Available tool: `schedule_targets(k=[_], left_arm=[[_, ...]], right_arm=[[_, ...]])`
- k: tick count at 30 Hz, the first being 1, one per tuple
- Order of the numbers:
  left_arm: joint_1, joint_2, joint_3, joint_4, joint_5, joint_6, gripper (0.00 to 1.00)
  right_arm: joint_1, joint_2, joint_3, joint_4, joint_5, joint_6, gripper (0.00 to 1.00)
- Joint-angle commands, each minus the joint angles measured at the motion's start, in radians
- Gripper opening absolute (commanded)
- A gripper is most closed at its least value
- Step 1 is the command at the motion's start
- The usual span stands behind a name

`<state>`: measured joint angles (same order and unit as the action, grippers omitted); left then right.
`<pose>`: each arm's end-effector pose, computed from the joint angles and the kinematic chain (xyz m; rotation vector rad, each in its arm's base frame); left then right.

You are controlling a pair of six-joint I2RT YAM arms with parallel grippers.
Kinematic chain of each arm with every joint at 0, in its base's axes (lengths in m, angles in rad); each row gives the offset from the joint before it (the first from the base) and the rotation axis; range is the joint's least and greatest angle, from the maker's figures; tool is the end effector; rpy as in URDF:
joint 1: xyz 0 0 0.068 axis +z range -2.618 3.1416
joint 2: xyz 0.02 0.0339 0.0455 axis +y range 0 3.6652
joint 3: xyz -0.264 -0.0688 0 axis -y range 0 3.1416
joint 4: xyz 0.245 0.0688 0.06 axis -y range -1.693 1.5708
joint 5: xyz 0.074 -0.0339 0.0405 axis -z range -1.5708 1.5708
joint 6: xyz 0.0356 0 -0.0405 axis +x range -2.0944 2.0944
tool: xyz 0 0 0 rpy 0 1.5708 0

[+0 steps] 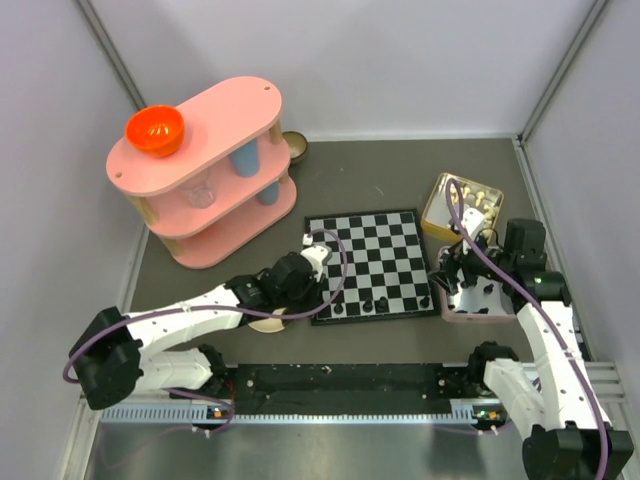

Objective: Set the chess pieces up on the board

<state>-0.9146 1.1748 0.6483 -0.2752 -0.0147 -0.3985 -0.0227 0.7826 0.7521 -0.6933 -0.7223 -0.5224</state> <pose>0.1446 -0.1870 0.2071 0.6204 2.3794 -0.5931 0.1555 0.0200 0.2855 -0.8666 1.9484 0.5096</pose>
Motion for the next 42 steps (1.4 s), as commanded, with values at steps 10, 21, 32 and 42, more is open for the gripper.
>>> schedule_targets(k=[10,21,32,42], left_arm=[[-0.029,0.048,-0.013,0.131,0.010,-0.023,0.00],[-0.035,0.046,-0.055,0.171,0.048,-0.039,0.00],[-0.038,0.049,-0.062,0.186,0.024,-0.040,0.03],[-0.041,0.055,-0.081,0.199,-0.008,-0.043,0.06]], right_arm=[[-0.005,-0.036,-0.020,0.029,0.015,0.018,0.83],[-0.008,-0.037,-0.025,0.029,0.021,0.015,0.83],[-0.014,-0.039,-0.025,0.029,0.021,0.016,0.83],[-0.019,-0.042,-0.027,0.028,0.020,0.018,0.84]])
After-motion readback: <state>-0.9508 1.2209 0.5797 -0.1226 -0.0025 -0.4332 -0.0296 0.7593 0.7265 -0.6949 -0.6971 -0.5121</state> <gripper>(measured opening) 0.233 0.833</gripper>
